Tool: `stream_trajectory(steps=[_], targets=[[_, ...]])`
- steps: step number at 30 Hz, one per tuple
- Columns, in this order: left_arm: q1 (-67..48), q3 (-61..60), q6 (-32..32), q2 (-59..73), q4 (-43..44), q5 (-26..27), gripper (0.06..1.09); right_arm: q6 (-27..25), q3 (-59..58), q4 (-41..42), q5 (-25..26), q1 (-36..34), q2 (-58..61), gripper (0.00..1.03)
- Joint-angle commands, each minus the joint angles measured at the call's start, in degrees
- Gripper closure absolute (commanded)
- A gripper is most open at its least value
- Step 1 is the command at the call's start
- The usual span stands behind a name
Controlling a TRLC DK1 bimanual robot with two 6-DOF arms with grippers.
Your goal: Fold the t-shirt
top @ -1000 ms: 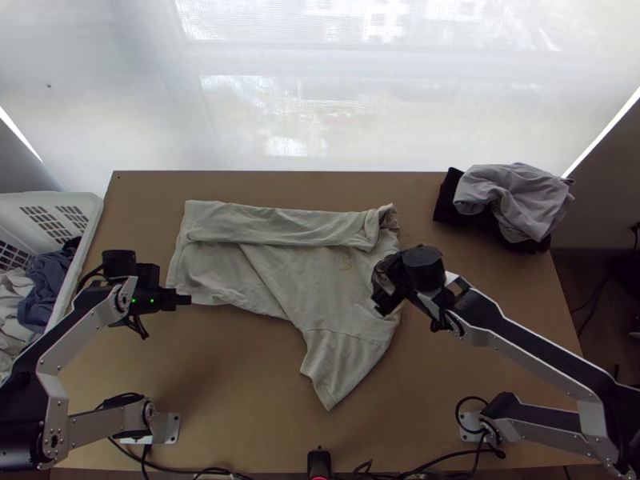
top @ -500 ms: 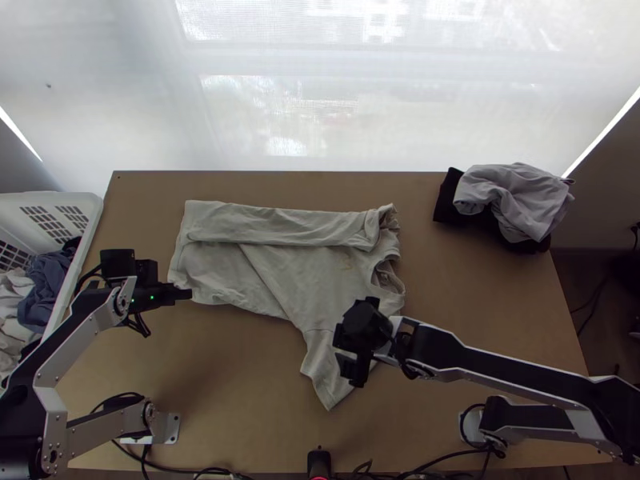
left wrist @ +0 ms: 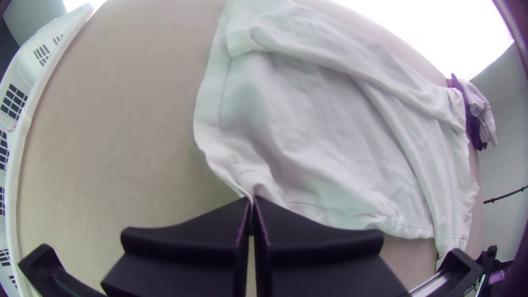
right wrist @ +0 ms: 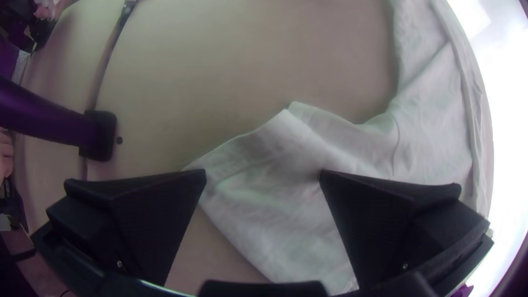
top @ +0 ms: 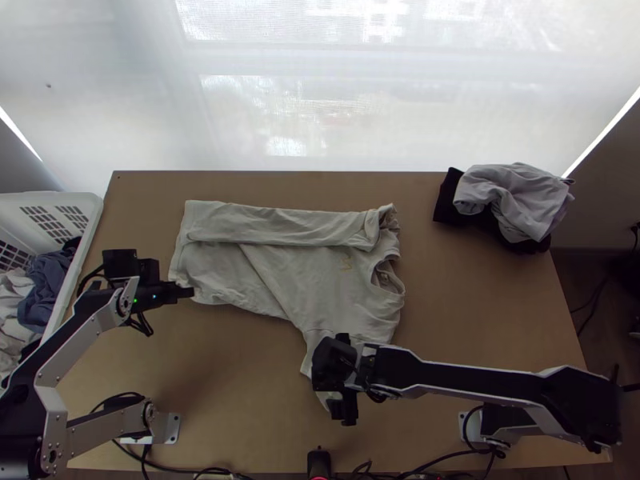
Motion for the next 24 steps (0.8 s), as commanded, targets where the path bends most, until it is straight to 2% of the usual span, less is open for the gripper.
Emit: stream_trajectory(steps=[1, 2, 4, 6, 8, 14, 24], targets=[[-0.4, -0.5, -0.4, 0.5, 0.6, 0.0, 1.05, 0.0, 2.3, -0.5, -1.1, 0.9, 5.5, 0.14], [-0.5, -0.5, -0.4, 0.5, 0.6, 0.0, 1.05, 0.0, 2.5, -0.3, -1.1, 0.9, 6.0, 0.2], [-0.5, -0.5, -0.4, 0.5, 0.6, 0.0, 1.05, 0.0, 2.6, 0.3, -1.1, 0.8, 6.7, 0.43], [-0.5, -0.5, -0.4, 0.5, 0.6, 0.0, 1.05, -0.1, 2.6, 1.0, -1.0, 0.5, 7.0, 0.76], [-0.5, -0.5, -0.4, 0.5, 0.6, 0.0, 1.05, -0.1, 2.7, 1.3, -1.0, 0.1, 6.6, 1.0], [-0.5, -0.8, -1.0, -0.6, 0.6, 0.0, 1.05, 0.0, 2.4, 1.4, -0.4, -4.2, 2.8, 1.0], [-0.5, 1.0, -1.7, -4.5, -0.5, 0.0, 1.05, 0.4, 4.9, 1.4, 0.8, -21.2, -2.2, 1.0]])
